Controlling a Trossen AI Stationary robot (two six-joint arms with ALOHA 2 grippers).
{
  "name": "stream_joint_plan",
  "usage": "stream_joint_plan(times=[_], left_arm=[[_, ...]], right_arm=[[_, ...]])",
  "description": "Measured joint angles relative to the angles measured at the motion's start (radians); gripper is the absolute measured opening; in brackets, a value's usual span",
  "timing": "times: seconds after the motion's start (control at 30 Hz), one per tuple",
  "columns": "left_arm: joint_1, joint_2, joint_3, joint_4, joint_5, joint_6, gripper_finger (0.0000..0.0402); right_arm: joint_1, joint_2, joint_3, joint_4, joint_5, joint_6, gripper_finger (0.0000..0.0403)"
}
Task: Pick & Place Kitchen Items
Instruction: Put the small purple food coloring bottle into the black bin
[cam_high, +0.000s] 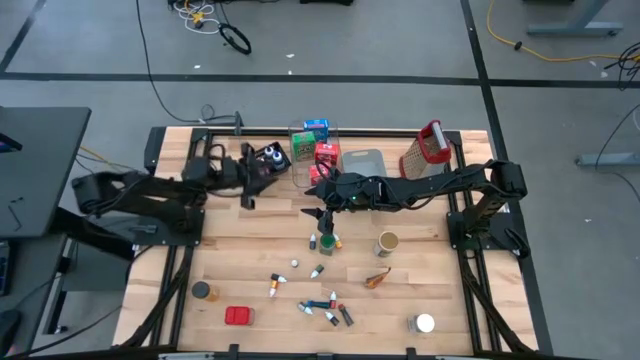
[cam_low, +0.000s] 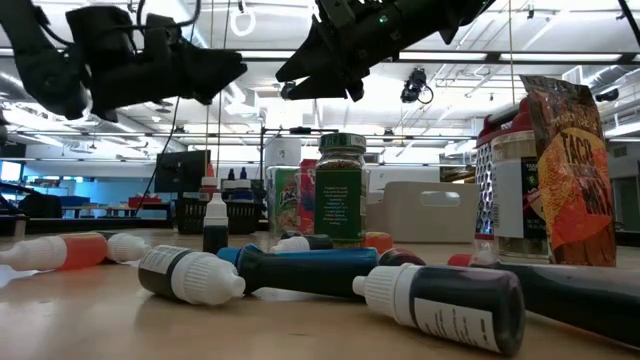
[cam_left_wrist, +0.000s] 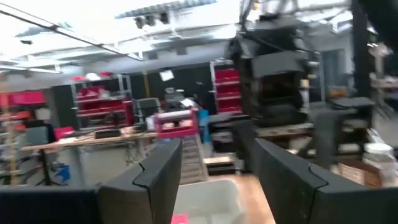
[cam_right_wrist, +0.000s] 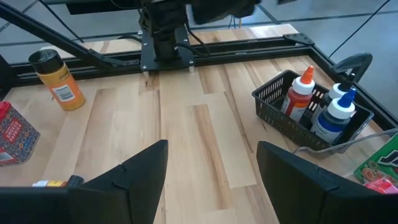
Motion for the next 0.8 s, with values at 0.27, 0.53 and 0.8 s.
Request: stream_joint_plan(times=[0.27, 0.53, 0.8], left_arm=[[-0.195, -0.150, 0.000, -0.261, -0.041, 0.087, 0.0206], [-0.409, -0.214, 0.061, -0.569, -0.100, 0.029, 0.0199], [-0.685, -0.205, 0.261, -1.016, -0.492, 0.155, 0.0175]], right_arm=[[0.000, 0.000, 0.000, 0.001, 0.000, 0.000, 0.0257], [0.000, 0.000, 0.000, 0.007, 0.000, 0.000, 0.0257], [0.000, 0.000, 0.000, 0.039, 0.000, 0.000, 0.0257]])
